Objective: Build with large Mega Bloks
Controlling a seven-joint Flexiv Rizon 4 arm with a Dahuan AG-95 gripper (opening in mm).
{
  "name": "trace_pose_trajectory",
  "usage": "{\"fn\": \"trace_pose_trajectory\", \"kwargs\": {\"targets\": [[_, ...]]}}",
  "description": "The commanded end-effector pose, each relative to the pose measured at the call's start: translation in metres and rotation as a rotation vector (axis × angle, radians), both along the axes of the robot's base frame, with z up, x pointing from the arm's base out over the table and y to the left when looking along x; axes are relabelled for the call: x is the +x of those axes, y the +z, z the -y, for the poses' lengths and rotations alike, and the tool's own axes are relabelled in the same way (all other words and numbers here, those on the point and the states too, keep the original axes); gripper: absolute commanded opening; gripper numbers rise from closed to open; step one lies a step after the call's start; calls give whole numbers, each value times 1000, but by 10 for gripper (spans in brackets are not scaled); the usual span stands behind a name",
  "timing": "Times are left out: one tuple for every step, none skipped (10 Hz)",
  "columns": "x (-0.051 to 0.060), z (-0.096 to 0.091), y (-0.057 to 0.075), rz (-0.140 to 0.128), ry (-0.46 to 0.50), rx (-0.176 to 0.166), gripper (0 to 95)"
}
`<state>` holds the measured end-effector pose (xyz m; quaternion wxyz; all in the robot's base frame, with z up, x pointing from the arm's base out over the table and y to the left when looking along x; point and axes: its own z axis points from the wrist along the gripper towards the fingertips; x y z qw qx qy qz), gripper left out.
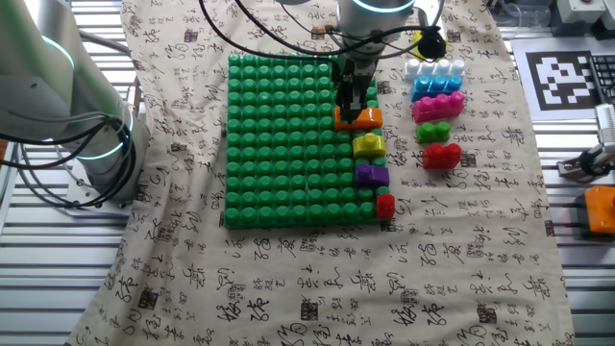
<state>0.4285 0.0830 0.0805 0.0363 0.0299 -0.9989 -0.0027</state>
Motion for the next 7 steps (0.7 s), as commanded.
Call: {"fn": "trace_pose_trajectory", "kwargs": {"targets": [[0, 0, 0, 0, 0, 0, 380], [0, 0, 0, 0, 0, 0, 380], [0, 0, 0, 0, 0, 0, 380], [0, 0, 0, 0, 0, 0, 380], [15, -4, 12, -26, -16, -1, 380], [14, -4, 12, -34, -10, 1, 190], [14, -4, 13, -40, -6, 5, 380]]}}
